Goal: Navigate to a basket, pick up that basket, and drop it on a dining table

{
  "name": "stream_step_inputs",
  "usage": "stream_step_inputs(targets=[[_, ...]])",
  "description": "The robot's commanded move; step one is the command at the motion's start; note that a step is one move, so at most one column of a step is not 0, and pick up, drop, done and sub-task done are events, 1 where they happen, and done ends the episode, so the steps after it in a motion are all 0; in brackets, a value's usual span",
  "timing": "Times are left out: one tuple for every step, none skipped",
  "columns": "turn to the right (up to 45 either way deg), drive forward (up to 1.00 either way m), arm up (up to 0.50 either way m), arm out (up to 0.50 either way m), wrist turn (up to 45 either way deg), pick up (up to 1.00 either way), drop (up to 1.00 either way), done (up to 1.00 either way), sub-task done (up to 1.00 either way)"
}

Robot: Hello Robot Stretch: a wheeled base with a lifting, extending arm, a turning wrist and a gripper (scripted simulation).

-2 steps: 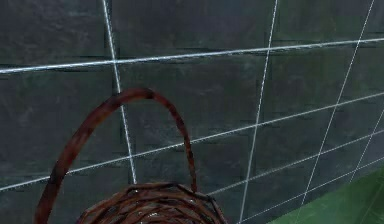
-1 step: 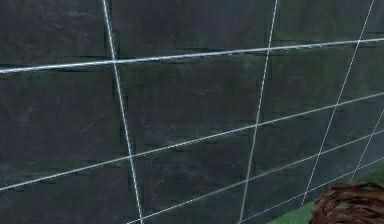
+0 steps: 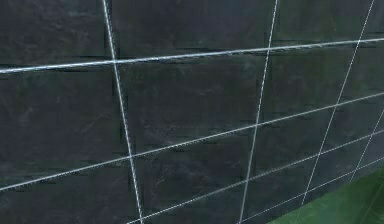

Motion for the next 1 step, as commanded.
stream_step_inputs(targets=[[0.0,0.00,0.00,0.00,45.0,0.00,0.00,0.00,0.00]])
